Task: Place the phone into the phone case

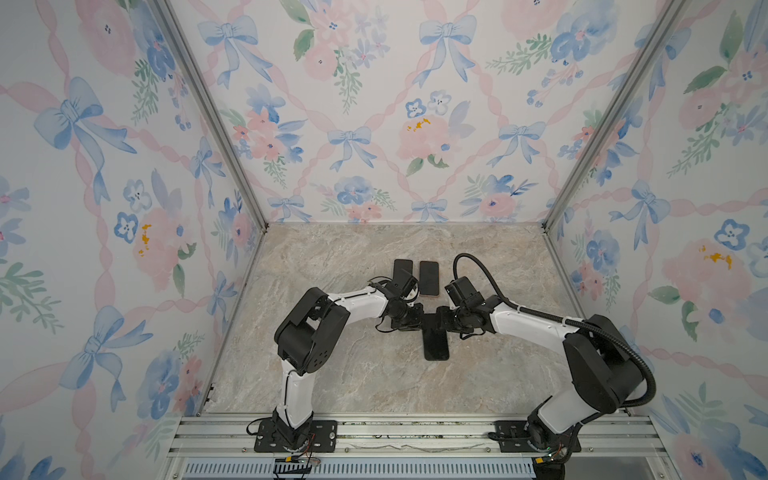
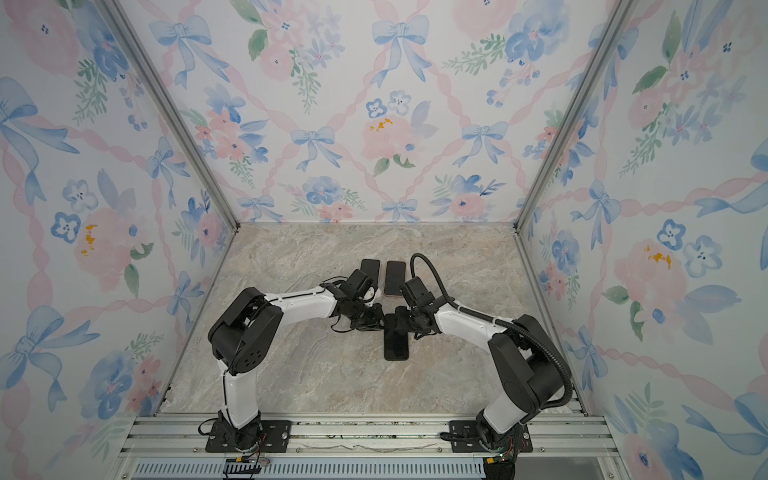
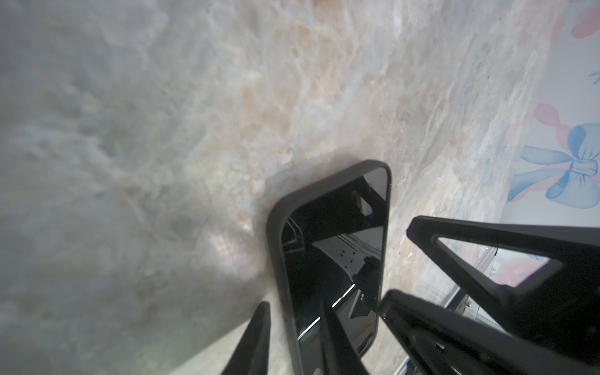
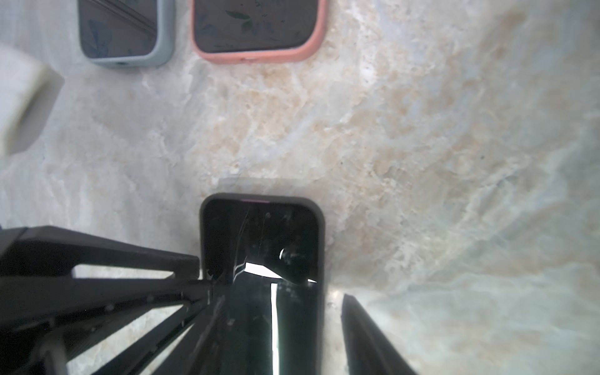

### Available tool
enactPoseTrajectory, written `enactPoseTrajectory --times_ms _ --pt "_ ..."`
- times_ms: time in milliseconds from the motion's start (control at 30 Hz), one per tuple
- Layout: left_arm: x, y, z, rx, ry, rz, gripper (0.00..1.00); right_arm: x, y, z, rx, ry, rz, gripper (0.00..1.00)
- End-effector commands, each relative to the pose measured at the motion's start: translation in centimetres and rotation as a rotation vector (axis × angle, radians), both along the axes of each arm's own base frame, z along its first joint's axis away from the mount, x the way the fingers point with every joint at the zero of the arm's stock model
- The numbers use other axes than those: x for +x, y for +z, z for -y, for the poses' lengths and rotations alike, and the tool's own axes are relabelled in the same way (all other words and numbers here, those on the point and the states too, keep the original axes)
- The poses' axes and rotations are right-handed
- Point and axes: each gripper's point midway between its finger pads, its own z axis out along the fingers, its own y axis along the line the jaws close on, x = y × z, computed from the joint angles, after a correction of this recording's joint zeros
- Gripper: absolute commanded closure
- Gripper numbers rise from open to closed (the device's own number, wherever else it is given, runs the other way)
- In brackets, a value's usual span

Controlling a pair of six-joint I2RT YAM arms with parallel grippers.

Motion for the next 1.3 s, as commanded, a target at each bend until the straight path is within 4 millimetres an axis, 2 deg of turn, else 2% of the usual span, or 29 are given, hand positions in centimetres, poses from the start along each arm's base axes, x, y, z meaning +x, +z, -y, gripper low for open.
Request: enactPoseTrajectory --times_ms 0,100,333,400,433,533,700,833,1033,1167,1267 --pt "1.0 2.5 -1.9 0.000 0.045 0.085 0.62 -1.6 0.6 0.2 -0.083 0.015 0.004 0.26" --pt "0.8 2.8 -3.6 0.007 0.074 0.091 0.53 -2.7 0.3 -0.4 -0.117 0.028 -0.006 0.12" --pt "0.6 2.5 -7.0 0.031 0.137 0.088 0.35 -4.2 -1.0 -2.0 -0.136 -0.001 -0.056 0.04" --pt "0.7 2.5 -7.3 0.029 0.140 0.088 0.33 -4.3 -1.0 -2.3 -0.164 -0.001 -0.062 0.01" --pt "0.6 2.4 -7.3 0.032 0.139 0.087 0.31 -4.4 -2.0 -2.1 -0.208 -0.003 -0.085 0.00" --pt "0.6 2.2 -7.3 0.033 0.137 0.083 0.30 -4.5 -2.7 -1.4 -0.293 -0.021 -0.107 0.00" --pt "0.5 1.9 -7.4 0.036 0.136 0.077 0.30 -4.8 -4.2 -1.5 -0.330 -0.028 -0.137 0.06" --pt "0.4 1.7 -7.4 0.038 0.136 0.072 0.29 -4.7 -4.5 -1.5 -0.343 -0.026 -0.132 0.09" --pt "0.4 1.9 -7.3 0.035 0.138 0.076 0.29 -4.5 -5.3 -1.1 -0.361 -0.034 -0.136 0.25" --pt "0.5 2.0 -7.3 0.037 0.140 0.078 0.29 -4.0 -3.9 -0.9 -0.352 -0.030 -0.110 0.30" --pt "0.8 2.3 -7.1 0.030 0.138 0.086 0.29 -2.6 -1.0 0.4 -0.353 -0.039 -0.063 0.33"
